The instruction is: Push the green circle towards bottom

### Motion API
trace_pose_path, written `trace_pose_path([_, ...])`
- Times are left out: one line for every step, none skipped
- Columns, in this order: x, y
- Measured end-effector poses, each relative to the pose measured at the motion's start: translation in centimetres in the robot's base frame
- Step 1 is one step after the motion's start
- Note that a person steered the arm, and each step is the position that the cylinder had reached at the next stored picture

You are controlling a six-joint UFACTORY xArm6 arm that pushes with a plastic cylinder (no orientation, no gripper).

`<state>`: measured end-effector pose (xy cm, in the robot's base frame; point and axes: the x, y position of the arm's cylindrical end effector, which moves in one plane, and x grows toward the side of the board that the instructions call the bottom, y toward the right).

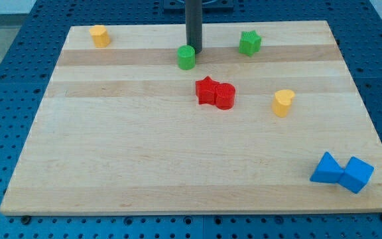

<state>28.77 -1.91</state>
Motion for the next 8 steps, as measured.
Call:
trace_pose_path([2.4,-2.0])
trace_pose_path([4.4,-3.6])
trace_pose_path([6.7,-4.3])
trace_pose_path([9.0,-4.4])
trace_pose_path([10.8,-4.4])
trace_pose_path([13.1,-4.4])
trace_pose_path([14.5,-3.7])
trace_pose_path([15.1,-0.8])
